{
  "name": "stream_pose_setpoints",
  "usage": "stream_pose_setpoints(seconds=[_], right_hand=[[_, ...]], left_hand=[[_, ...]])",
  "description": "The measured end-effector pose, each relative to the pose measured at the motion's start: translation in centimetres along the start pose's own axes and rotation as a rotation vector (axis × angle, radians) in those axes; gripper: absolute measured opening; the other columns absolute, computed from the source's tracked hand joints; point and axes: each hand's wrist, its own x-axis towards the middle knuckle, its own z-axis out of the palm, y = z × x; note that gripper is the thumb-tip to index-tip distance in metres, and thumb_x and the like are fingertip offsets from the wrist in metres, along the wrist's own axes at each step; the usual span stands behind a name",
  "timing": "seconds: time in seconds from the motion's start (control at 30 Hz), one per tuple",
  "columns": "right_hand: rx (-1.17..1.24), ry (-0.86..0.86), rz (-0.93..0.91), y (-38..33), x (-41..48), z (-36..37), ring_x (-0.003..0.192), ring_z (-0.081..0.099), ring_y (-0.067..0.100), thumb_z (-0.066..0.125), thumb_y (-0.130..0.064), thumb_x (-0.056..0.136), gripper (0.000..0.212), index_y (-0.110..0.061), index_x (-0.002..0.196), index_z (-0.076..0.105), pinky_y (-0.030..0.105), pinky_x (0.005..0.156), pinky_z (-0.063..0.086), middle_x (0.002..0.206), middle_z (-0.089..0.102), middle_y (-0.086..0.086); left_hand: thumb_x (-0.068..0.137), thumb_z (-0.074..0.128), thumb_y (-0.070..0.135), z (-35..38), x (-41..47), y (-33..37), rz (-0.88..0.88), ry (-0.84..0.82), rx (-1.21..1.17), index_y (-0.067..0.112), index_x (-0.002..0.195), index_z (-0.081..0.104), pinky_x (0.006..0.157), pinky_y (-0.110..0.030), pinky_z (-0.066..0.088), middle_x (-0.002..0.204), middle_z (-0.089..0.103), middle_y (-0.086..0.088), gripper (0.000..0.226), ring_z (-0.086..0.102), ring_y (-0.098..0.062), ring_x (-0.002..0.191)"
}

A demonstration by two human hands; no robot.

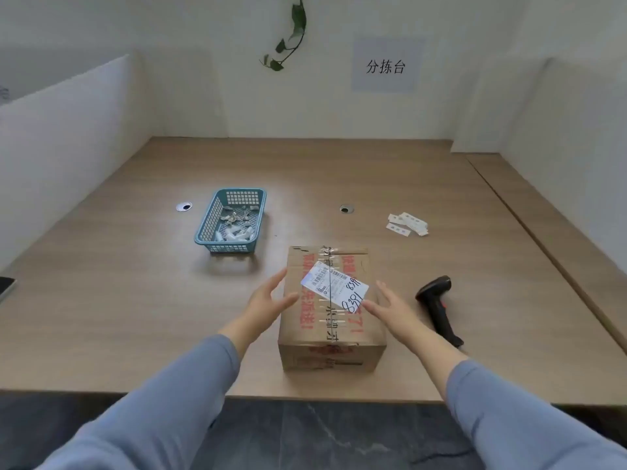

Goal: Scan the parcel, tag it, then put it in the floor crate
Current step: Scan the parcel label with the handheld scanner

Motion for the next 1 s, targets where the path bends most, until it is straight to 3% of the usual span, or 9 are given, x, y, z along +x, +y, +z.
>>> stream_pose_setpoints(seconds=[0.1,0.17,0.23,0.37,0.6,0.7,0.83,1.0], right_hand=[[0.172,0.026,0.052,1.4,0.2,0.7,0.145,0.025,0.016,0.069,-0.027,0.086,0.081,-0.019,0.152,0.024,0.033,0.117,0.023,0.158,0.025,0.001],[0.282,0.039,0.067,2.2,0.3,1.4,0.134,0.038,0.011,0.07,-0.019,0.086,0.08,-0.019,0.152,0.025,0.021,0.105,0.035,0.153,0.035,0.0],[0.375,0.057,0.065,2.5,0.5,2.0,0.123,0.044,0.004,0.068,-0.014,0.087,0.078,-0.02,0.151,0.025,0.014,0.094,0.04,0.146,0.042,-0.002],[0.435,0.092,0.028,3.3,0.8,2.9,0.133,0.041,0.008,0.067,-0.019,0.088,0.077,-0.028,0.151,0.023,0.033,0.113,0.035,0.15,0.038,-0.008],[0.461,0.12,-0.01,4.3,0.9,3.8,0.137,0.038,0.007,0.059,-0.022,0.094,0.061,-0.035,0.147,0.032,0.04,0.115,0.033,0.151,0.038,-0.012],[0.472,0.125,-0.011,4.5,0.9,3.9,0.138,0.038,0.007,0.057,-0.021,0.095,0.059,-0.034,0.147,0.032,0.04,0.116,0.032,0.151,0.038,-0.013],[0.487,0.135,-0.008,4.6,1.0,4.1,0.136,0.038,0.005,0.056,-0.02,0.096,0.057,-0.034,0.147,0.033,0.037,0.115,0.033,0.151,0.038,-0.013],[0.47,0.135,-0.021,4.4,0.9,4.1,0.137,0.035,0.003,0.054,-0.019,0.096,0.056,-0.03,0.147,0.033,0.032,0.116,0.03,0.146,0.038,-0.018]], left_hand=[[0.085,0.069,0.02,0.9,0.1,-1.8,-0.055,0.018,-0.11,0.03,0.147,0.034,0.103,-0.024,0.034,0.146,0.043,0.007,0.072,0.04,-0.009,0.131],[0.081,0.073,0.023,1.9,0.4,-3.4,-0.091,0.017,-0.169,0.035,0.146,0.034,0.107,-0.028,0.038,0.146,0.042,0.011,0.077,0.043,-0.011,0.132],[0.081,0.073,0.019,2.8,0.9,-4.1,-0.127,0.047,-0.228,0.033,0.146,0.033,0.1,-0.022,0.042,0.141,0.043,0.013,0.077,0.048,-0.008,0.125],[0.085,0.069,0.016,4.0,1.2,-4.7,-0.109,0.071,-0.303,0.03,0.145,0.036,0.077,-0.003,0.045,0.138,0.044,0.012,0.07,0.05,-0.004,0.117],[0.089,0.064,0.017,4.2,1.2,-5.8,-0.11,0.056,-0.383,0.035,0.144,0.035,0.071,-0.001,0.047,0.137,0.045,0.012,0.065,0.052,0.005,0.109],[0.089,0.064,0.015,4.4,1.2,-5.8,-0.114,0.068,-0.417,0.035,0.144,0.037,0.07,-0.004,0.049,0.134,0.047,0.011,0.064,0.053,0.008,0.105],[0.089,0.064,0.018,4.3,1.2,-5.9,-0.108,0.073,-0.402,0.038,0.143,0.037,0.08,-0.007,0.051,0.137,0.047,0.012,0.063,0.054,-0.001,0.114],[0.089,0.063,0.02,4.3,1.3,-5.9,-0.099,0.066,-0.385,0.038,0.143,0.037,0.076,-0.005,0.05,0.135,0.048,0.012,0.063,0.053,0.005,0.11]])
